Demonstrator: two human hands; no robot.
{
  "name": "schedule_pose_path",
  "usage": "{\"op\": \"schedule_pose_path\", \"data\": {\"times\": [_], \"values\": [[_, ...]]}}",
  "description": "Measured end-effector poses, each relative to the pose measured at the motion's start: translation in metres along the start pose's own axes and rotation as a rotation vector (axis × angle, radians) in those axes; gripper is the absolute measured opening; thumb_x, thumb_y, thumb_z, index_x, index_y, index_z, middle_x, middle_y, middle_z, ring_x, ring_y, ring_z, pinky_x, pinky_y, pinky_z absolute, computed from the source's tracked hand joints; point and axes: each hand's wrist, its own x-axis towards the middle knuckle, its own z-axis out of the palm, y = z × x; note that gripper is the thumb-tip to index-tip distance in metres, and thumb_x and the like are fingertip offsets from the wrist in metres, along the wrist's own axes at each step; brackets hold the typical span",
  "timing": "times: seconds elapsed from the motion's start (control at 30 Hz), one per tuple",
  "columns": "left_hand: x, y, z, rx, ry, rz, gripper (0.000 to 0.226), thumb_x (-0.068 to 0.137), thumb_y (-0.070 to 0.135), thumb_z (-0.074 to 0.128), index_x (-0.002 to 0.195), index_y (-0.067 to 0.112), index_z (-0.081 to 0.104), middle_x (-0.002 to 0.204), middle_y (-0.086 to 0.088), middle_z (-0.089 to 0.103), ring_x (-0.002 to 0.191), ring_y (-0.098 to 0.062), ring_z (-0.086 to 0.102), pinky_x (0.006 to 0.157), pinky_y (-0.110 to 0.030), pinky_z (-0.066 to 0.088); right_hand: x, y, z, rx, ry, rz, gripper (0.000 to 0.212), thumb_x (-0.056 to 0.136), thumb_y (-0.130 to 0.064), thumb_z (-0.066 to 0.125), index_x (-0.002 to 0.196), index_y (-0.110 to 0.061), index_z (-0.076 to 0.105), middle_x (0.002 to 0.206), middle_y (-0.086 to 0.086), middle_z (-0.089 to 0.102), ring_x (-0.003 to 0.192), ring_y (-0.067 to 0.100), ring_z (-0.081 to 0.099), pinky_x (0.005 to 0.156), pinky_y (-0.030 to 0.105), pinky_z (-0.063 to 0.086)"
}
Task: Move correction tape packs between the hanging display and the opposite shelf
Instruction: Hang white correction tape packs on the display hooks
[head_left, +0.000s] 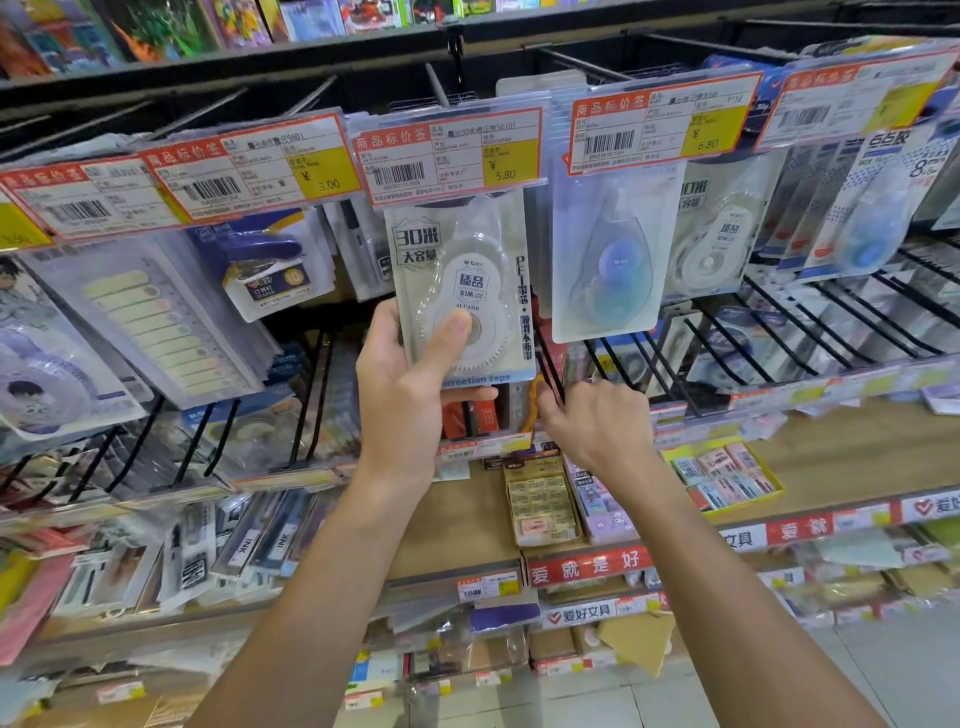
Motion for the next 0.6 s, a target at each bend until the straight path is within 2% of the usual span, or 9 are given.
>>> {"op": "schedule_pose_path", "data": {"times": [0.13, 0.27, 0.4, 0.53, 0.6], "values": [[0.003, 0.0, -0.001, 0.013, 0.043, 0.015, 0.018, 0.096, 0.015, 0.064, 0.113, 0.017, 0.061, 0.107, -0.003, 0.074, 0.101, -0.027, 0.072, 0.063, -0.035, 0.06, 0.0, 0.0, 0.0, -0.001, 0.005, -0.004, 0.065, 0.104, -0.052, 0.028, 0.076, -0.007, 0.065, 0.085, 0.016, 0.07, 0.078, 0.032, 0.064, 0.062, 0.033, 0.035], [0.012, -0.006, 0.003, -0.005, 0.105, -0.08, 0.018, 0.096, 0.019, 0.065, 0.114, 0.018, 0.063, 0.109, -0.005, 0.075, 0.1, -0.023, 0.073, 0.057, -0.029, 0.06, 0.0, 0.001, 0.001, 0.002, -0.009, -0.006, 0.064, 0.104, -0.053, 0.027, 0.075, -0.008, 0.063, 0.086, 0.015, 0.07, 0.078, 0.032, 0.064, 0.062, 0.033, 0.033], [0.022, -0.017, 0.006, 0.013, 0.182, -0.13, 0.02, 0.095, 0.022, 0.068, 0.113, 0.014, 0.063, 0.111, -0.01, 0.074, 0.098, -0.027, 0.074, 0.057, -0.027, 0.06, 0.0, 0.001, -0.002, -0.011, -0.016, -0.014, 0.064, 0.104, -0.053, 0.024, 0.072, -0.01, 0.06, 0.084, 0.014, 0.069, 0.078, 0.032, 0.065, 0.061, 0.033, 0.032], [0.027, -0.021, 0.007, -0.018, 0.211, -0.198, 0.031, 0.092, 0.022, 0.072, 0.115, 0.006, 0.058, 0.11, -0.012, 0.073, 0.091, -0.032, 0.075, 0.063, -0.032, 0.063, -0.002, -0.001, -0.003, -0.025, -0.007, -0.002, 0.067, 0.104, -0.054, 0.025, 0.076, -0.008, 0.066, 0.083, 0.014, 0.07, 0.078, 0.032, 0.066, 0.06, 0.033, 0.034], [0.028, -0.022, 0.008, -0.033, 0.22, -0.23, 0.037, 0.09, 0.022, 0.074, 0.117, 0.004, 0.056, 0.112, -0.013, 0.072, 0.09, -0.034, 0.075, 0.07, -0.038, 0.064, -0.003, -0.001, -0.002, -0.024, 0.004, -0.002, 0.065, 0.104, -0.053, 0.025, 0.073, -0.01, 0.062, 0.084, 0.015, 0.07, 0.078, 0.033, 0.066, 0.061, 0.033, 0.035]]}}
